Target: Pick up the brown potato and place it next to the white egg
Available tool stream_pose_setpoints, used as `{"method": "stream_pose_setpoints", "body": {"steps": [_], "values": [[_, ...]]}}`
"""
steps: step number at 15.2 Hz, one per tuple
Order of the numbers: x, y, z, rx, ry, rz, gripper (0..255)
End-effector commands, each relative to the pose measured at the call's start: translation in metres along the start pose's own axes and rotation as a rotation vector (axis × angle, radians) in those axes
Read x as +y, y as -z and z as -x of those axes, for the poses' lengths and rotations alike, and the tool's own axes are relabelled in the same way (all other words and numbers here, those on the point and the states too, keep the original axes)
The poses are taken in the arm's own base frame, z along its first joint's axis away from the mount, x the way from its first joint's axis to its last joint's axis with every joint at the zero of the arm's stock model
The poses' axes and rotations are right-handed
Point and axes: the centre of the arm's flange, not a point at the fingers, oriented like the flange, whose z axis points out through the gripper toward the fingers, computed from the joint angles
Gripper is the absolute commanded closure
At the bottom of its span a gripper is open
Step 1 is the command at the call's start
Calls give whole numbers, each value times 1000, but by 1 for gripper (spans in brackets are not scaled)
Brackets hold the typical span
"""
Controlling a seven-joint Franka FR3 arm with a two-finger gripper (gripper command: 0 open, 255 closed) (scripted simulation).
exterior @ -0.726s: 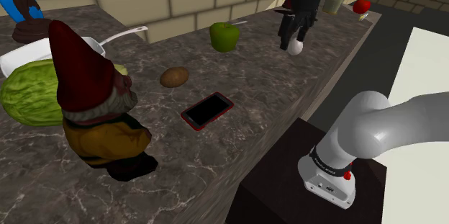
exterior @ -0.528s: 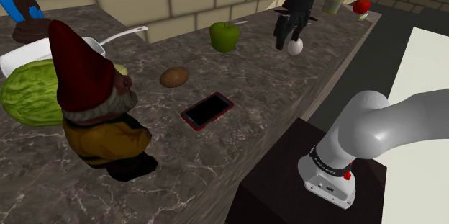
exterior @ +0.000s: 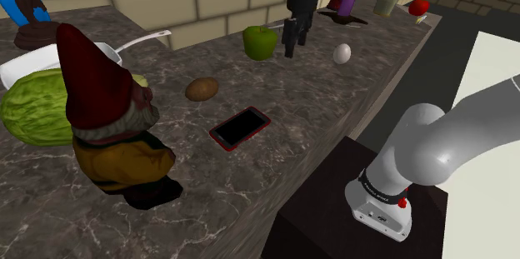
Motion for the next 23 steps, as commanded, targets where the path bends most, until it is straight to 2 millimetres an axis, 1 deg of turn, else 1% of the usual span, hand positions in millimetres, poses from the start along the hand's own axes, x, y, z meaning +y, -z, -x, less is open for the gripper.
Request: {"method": "stream_pose_setpoints", "body": {"steps": [1,7,13,17,21,22,23], "values": [[-10,-3,-24,-3,78,0,0],[-58,-11,-88,-10,305,-1,0],[-119,-19,-139,-18,532,-1,0],[-165,-25,-164,-23,683,-2,0],[-215,-31,-183,-28,835,-2,0],[-222,-31,-185,-28,855,-2,0],[-222,-37,-185,-28,855,-2,0]]}}
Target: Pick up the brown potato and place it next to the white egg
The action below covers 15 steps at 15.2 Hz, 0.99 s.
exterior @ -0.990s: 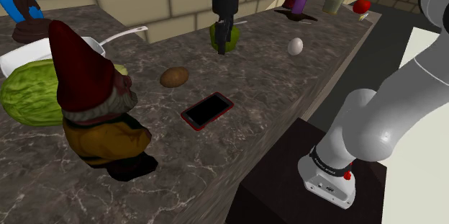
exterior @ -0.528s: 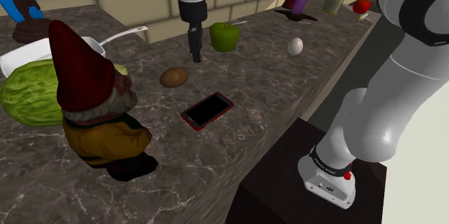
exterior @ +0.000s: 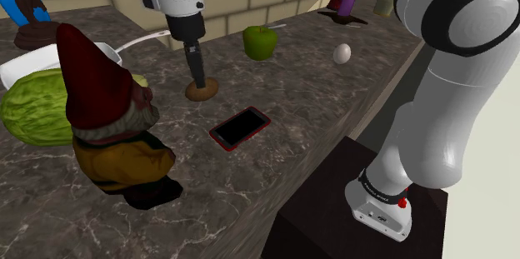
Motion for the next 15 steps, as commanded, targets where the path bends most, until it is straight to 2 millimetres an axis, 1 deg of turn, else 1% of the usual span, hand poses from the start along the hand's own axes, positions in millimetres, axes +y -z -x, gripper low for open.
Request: {"method": "stream_pose_setpoints", "body": {"steps": [1,7,14,15], "values": [[-2,-9,-6,0,15,0,0],[-2,-38,-6,0,15,0,0],[-1,-38,-6,0,15,0,0],[-1,-38,-6,0,15,0,255]]}}
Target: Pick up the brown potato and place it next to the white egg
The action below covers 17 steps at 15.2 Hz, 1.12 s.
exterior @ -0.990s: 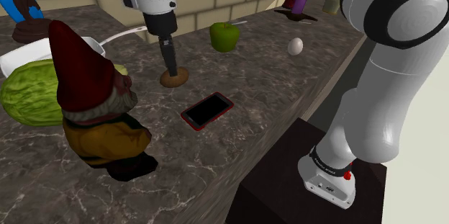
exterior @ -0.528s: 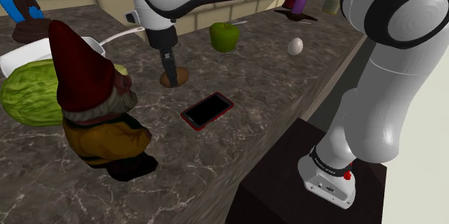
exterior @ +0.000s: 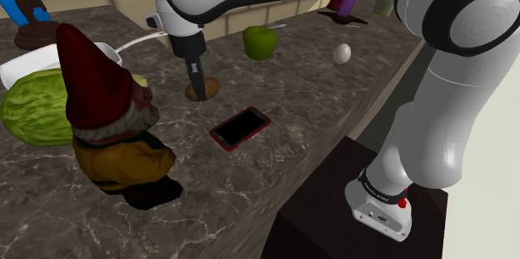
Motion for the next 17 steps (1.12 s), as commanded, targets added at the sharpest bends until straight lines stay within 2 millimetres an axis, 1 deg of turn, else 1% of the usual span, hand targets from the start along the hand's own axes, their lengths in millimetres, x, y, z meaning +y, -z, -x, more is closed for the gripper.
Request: {"method": "stream_pose_setpoints", "body": {"steps": [1,9,17], "values": [[0,0,0,0,0,0,255],[0,0,0,0,0,0,255],[-2,42,4,0,0,0,255]]}}
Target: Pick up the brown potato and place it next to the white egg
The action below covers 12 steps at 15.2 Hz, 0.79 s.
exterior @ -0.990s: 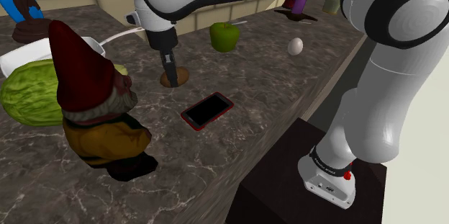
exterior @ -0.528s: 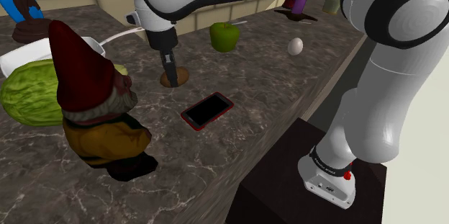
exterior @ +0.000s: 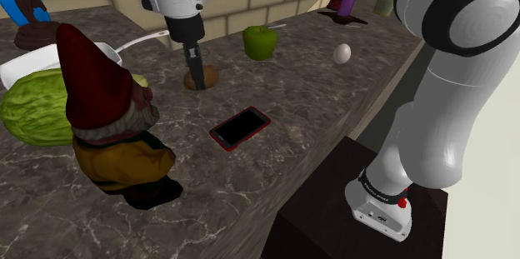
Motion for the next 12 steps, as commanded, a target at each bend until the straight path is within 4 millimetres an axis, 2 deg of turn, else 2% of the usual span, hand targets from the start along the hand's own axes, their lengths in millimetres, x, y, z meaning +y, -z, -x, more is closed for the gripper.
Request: {"method": "stream_pose_setpoints", "body": {"steps": [1,12], "values": [[-1,11,1,0,0,0,255],[-3,69,6,0,0,0,255]]}}
